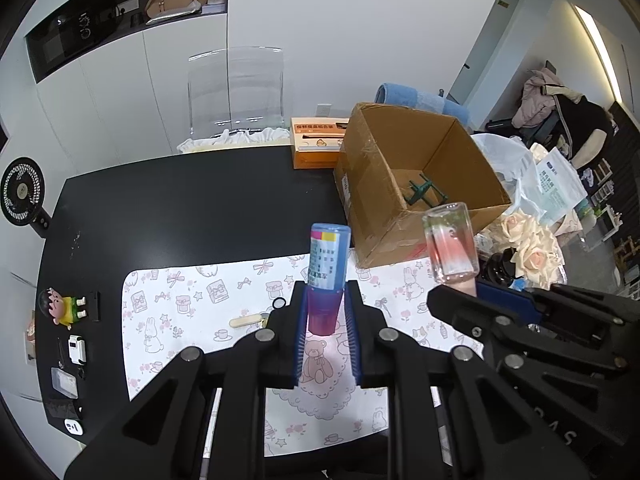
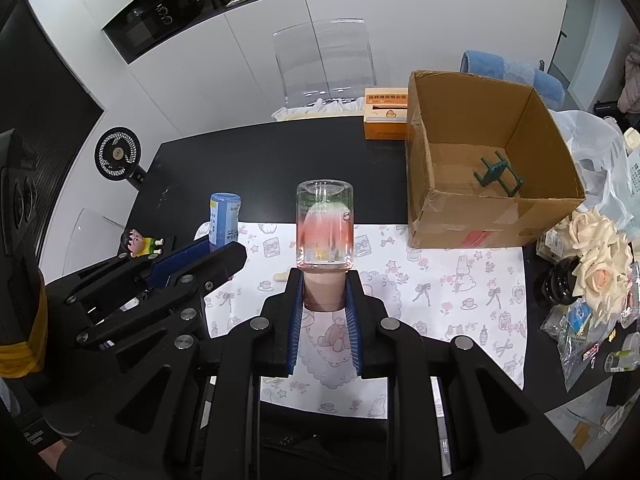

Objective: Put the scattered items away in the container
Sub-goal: 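Lift the bottle in the left tool and jar in the right tool toward the box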

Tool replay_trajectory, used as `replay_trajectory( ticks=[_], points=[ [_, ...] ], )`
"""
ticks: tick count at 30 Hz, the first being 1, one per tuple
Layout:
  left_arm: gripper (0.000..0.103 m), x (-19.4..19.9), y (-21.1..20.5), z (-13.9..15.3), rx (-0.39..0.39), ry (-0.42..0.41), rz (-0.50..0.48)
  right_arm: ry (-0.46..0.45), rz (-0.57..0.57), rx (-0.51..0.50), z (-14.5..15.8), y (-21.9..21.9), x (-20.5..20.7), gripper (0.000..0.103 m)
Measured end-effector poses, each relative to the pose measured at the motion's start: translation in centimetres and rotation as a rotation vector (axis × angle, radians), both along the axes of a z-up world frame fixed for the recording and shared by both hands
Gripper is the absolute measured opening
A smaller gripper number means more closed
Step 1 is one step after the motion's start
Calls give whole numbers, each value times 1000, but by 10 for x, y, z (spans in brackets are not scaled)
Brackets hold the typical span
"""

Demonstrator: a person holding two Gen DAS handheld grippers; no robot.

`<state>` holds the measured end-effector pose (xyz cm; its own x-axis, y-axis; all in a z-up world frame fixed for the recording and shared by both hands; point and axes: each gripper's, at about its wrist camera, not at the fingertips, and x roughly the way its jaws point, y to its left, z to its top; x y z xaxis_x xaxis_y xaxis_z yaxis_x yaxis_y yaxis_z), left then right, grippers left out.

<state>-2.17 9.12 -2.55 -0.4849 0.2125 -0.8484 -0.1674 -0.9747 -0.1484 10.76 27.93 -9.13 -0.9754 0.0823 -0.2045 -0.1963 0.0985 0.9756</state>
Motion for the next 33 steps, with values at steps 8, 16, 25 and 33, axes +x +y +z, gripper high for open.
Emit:
replay_trajectory(
  ticks=[8,16,25,33],
  points=[
    [18,-6,15,8,6,3,-24,-26,-20,-10,-11,4,9,21],
    [18,-21,46,18,0,15,-56,-107,-74,-44,-35,15,26,21],
    [18,-44,84,27,23,39,-94,-142,-123,-89,-71,29,50,21],
    [18,-71,118,26,36,39,-125,-170,-129,-107,-111,44,62,21]
  ],
)
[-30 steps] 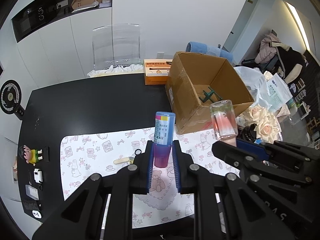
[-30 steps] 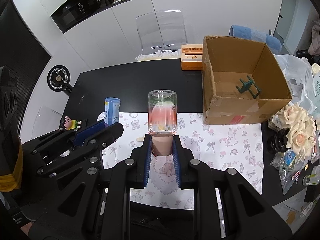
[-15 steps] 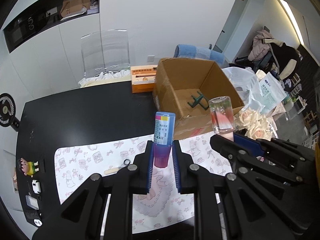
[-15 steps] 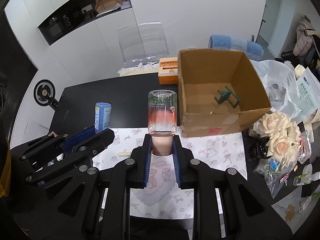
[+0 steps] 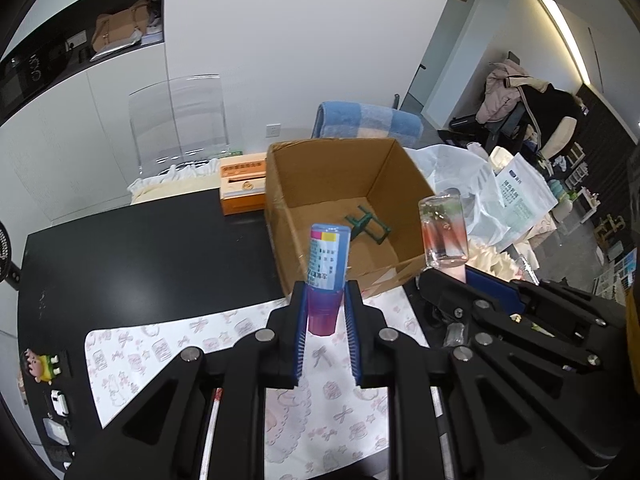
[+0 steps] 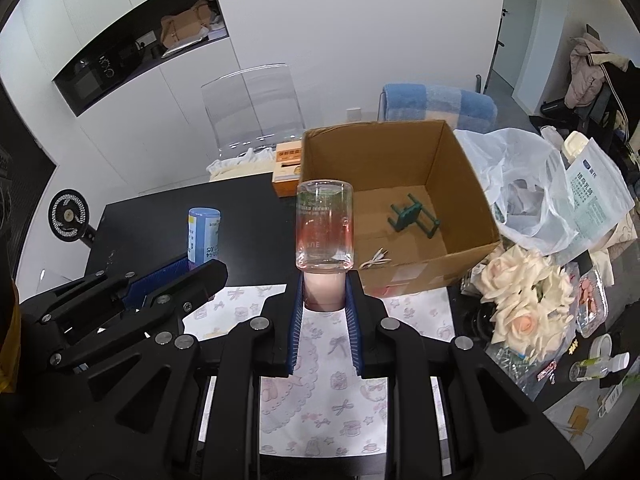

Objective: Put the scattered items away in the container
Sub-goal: 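Lift the bottle in the left tool and jar in the right tool toward the box, then lower the bottle and jar into the box and open both tools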

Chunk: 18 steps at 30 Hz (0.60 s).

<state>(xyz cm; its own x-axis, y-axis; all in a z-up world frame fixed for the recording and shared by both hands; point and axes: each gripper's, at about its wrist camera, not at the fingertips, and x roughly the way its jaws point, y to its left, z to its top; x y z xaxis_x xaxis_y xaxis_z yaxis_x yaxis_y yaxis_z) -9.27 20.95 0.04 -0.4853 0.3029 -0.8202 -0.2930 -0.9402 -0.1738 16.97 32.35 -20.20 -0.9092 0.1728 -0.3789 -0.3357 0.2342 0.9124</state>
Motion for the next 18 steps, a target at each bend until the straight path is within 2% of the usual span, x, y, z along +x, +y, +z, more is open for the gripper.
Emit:
replay_trajectory(
  ticks=[18],
  points=[
    [18,-93,87,-37,-24,-38,-37,8,46,-47,-134,50,-24,21]
  ],
)
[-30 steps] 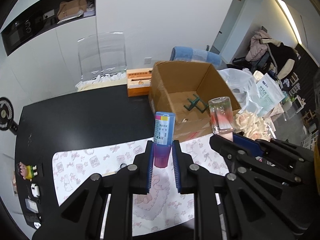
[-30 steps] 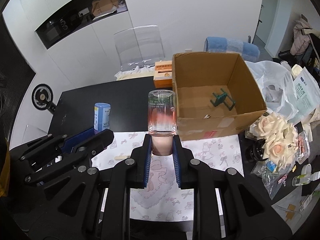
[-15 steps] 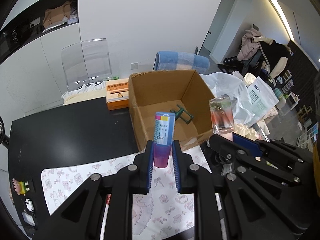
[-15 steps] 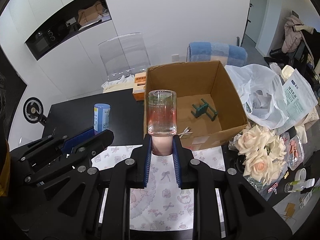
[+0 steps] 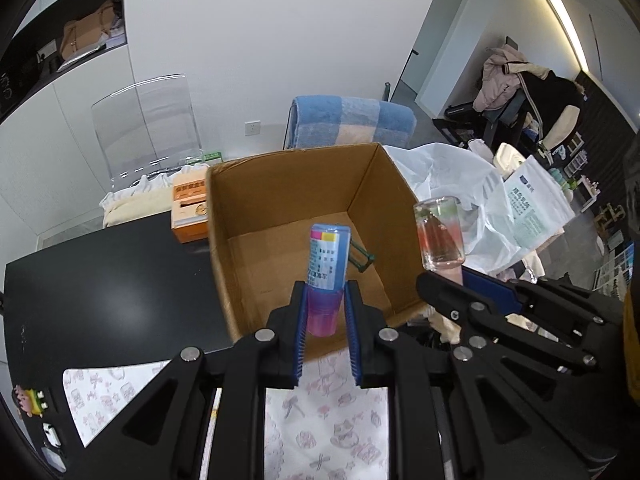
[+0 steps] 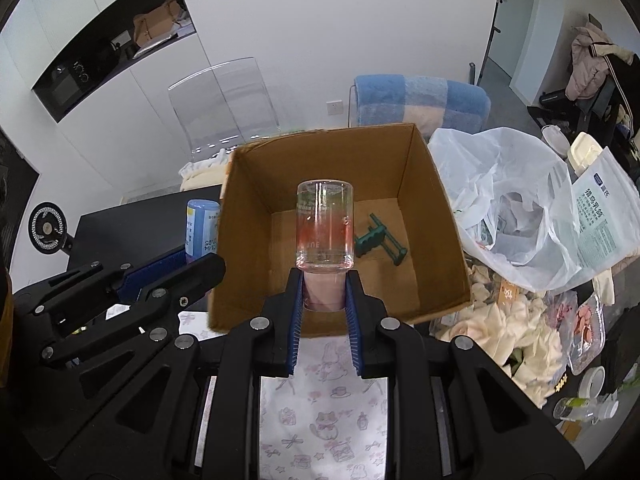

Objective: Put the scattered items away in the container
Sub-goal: 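Lower the bottle and jar into the box and open both tools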

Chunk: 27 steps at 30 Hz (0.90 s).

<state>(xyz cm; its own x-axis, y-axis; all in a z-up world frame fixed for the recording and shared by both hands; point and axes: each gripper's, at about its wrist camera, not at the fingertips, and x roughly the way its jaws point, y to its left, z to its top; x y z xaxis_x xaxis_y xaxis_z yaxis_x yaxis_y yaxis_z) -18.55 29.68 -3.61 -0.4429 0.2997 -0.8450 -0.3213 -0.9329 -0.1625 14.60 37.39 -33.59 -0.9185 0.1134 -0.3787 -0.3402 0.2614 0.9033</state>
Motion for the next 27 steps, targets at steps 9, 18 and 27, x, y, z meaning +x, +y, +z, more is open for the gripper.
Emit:
replay_trajectory(
  ticks=[9,18,27],
  points=[
    [18,-38,32,-33,-27,-48,-2,39,43,-45,-67,15,-34,21],
    [18,-55,36,-69,-44,-119,35,71,111,-52,-95,17,-69,21],
    [34,-60,22,-86,-83,-149,101,38,129,-98,-115,12,-77,57]
  ],
)
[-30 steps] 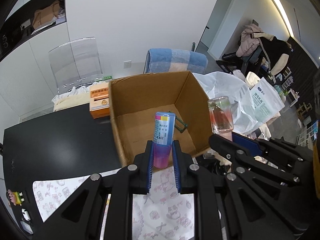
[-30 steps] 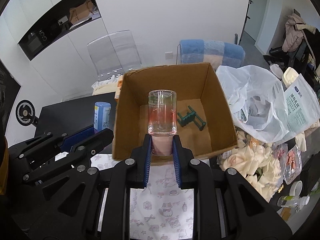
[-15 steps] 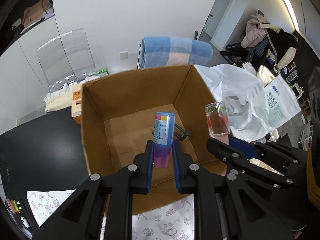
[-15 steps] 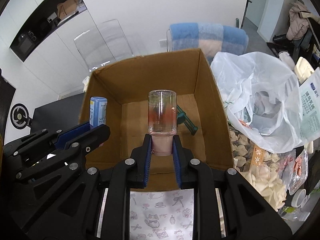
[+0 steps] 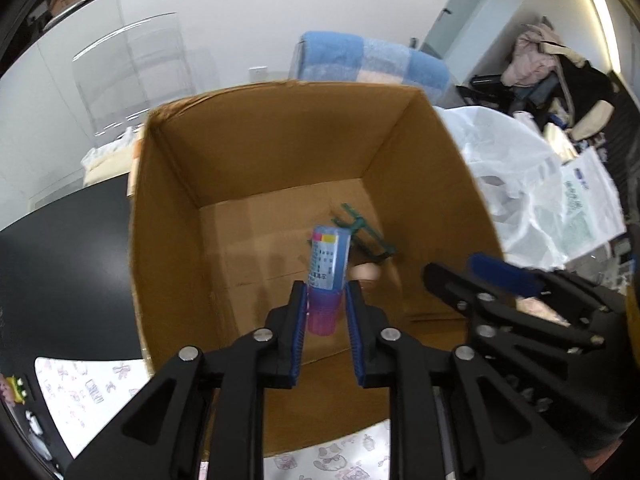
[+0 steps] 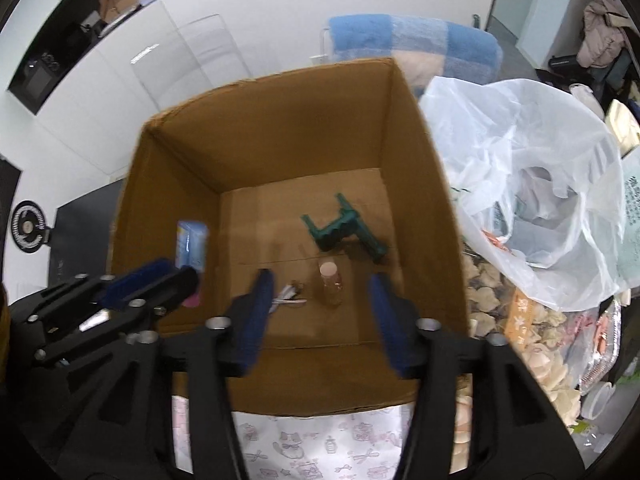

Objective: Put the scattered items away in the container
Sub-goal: 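Lower the bottle and jar into the box and open both tools, then move both open tools back from the box over the mat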

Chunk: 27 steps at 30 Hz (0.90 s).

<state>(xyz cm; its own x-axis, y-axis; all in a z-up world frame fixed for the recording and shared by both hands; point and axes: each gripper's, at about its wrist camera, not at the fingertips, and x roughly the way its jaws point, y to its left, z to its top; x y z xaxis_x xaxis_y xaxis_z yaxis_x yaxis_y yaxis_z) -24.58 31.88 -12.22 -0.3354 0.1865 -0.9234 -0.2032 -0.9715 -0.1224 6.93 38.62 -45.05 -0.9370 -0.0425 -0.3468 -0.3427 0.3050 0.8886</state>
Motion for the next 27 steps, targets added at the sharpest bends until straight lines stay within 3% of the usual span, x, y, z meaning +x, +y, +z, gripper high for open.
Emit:
replay_trajectory(
  ticks=[3,4,6,14,27],
  points=[
    [76,-2,-5,-6,-14,-10,21,-23,-1,-35,-12,-5,2,66],
    [89,-2,-6,-8,-19,-13,28,-26,-3,-45,-15,-6,3,75],
    [100,-3,-9,-10,-28,-17,40,-31,-12,-64,-20,-10,5,89],
    [102,10,-14,0,-90,10,35,-77,-6,-59,-10,-18,10,103],
    [102,51,-81,38,-61,73,107,-83,-47,11,67,-24,30,103]
  ],
)
